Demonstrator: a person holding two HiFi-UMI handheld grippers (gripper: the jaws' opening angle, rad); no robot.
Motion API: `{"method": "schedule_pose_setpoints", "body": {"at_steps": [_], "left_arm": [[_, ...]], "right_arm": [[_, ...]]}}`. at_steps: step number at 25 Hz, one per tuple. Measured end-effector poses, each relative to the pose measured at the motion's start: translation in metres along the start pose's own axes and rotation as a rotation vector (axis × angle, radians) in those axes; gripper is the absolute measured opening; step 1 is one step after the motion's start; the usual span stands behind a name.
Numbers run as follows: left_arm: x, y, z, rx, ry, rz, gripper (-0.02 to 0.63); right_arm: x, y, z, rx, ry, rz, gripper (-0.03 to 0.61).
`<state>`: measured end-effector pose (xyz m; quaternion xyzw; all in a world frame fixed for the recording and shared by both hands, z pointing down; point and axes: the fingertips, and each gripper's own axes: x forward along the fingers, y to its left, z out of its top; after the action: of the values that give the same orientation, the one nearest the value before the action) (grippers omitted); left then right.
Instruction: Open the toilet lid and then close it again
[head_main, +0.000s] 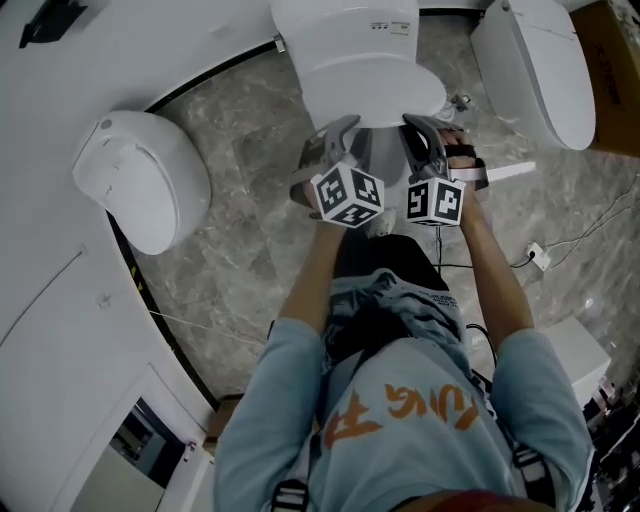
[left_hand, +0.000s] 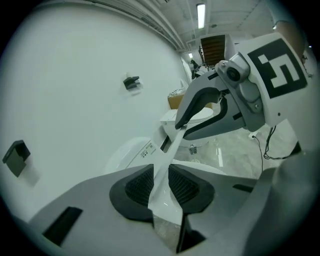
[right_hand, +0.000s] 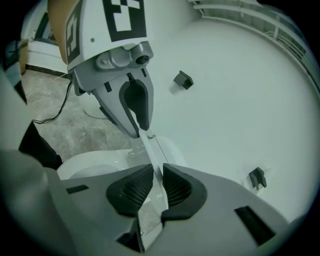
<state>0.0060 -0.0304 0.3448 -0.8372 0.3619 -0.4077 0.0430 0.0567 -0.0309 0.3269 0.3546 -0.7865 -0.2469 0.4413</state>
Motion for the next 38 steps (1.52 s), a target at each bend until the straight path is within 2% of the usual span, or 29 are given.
{"method": "schedule_pose_setpoints", "body": {"at_steps": [3, 9, 12, 15, 18, 26, 35, 38], "left_arm": [[0.004, 0.018, 0.010, 0.024, -0.010, -0.010, 0.103], [0.028, 0.073, 0.032, 0.002, -0.054, -0.045, 0.089], [0.041, 0.104, 0.040, 0.023, -0.069, -0.049, 0.083], [0.055, 0.128, 0.047, 0.048, -0.076, -0.080, 0.076], [0.068, 0.150, 0.051, 0.098, -0.070, -0.088, 0.066], [0.113, 0.202, 0.054, 0.169, -0.055, -0.101, 0.055], [0.156, 0.242, 0.054, 0.146, -0.058, -0.140, 0.055], [0.166, 0.253, 0.053, 0.154, -0.050, -0.132, 0.060]], "right_arm": [[0.011, -0.020, 0.004, 0.039, 0.009, -0.017, 0.077], [0.052, -0.073, 0.014, 0.125, 0.007, -0.060, 0.085], [0.076, -0.097, 0.022, 0.130, 0.002, -0.093, 0.089], [0.097, -0.116, 0.026, 0.080, 0.009, -0.110, 0.089], [0.118, -0.133, 0.028, 0.074, 0.019, -0.097, 0.091], [0.181, -0.172, 0.032, 0.061, 0.051, -0.051, 0.100], [0.237, -0.198, 0.027, 0.045, 0.127, 0.022, 0.104], [0.253, -0.202, 0.026, 0.009, 0.168, 0.058, 0.100]]}}
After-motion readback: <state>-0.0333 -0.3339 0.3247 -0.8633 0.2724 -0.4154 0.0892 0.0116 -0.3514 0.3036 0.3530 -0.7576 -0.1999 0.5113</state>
